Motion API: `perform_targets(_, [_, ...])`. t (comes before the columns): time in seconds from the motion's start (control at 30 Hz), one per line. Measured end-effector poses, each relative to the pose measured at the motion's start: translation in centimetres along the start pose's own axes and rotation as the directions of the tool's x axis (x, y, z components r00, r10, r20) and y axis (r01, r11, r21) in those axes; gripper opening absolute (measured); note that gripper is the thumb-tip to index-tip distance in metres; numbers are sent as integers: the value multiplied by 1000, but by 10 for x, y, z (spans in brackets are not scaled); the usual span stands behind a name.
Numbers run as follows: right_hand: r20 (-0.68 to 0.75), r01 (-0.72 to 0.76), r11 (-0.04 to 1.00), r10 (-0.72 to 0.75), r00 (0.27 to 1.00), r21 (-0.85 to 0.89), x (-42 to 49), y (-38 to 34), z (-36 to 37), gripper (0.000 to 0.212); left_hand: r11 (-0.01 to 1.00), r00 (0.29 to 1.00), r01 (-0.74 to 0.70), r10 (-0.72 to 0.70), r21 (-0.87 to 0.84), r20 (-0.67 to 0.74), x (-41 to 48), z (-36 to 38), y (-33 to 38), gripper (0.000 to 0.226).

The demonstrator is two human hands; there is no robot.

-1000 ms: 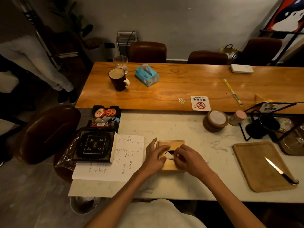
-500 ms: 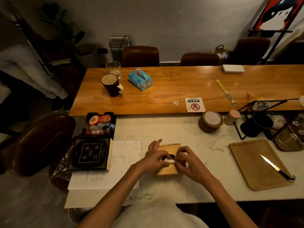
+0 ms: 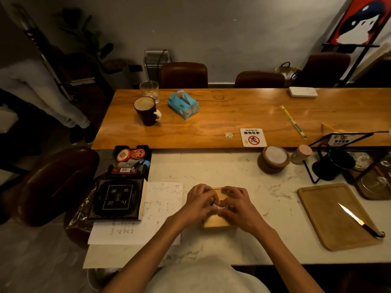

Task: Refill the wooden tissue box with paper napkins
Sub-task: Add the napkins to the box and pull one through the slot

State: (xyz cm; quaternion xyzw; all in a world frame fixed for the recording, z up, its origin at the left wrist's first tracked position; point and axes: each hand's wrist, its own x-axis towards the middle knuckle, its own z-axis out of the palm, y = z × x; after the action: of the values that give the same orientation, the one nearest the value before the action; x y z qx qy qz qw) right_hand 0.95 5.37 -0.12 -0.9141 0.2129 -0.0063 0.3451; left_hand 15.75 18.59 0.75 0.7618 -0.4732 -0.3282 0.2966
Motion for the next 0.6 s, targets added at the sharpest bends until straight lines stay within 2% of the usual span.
perform_targets(0.1, [-55,14,999,-12,998,34,-9,8,4,15,999,999,15,-16,-43,-28,-5,3,-6,35])
perform_targets(0.23, [-147,50,996,-38,988,75,-18,12,11,10,998,999,10,-7,68,-43,-5,12,-12,21])
perform_targets(0.33, [-194,72,994,-54,980,86,-21,13,13,10,994,998,-27,33,102,-58,-4,14,-14,21])
perform_targets(0.5, [-120,-61,994,71,990,85,-14,1,8,39,992,998,-33,39,120,-47,-2,14,-13,23])
perform_targets(0.6, [-119,-120,993,117,986,-13,-7,-8,9,33,996,998,-25,30,91,-60,-3,16,-14,24])
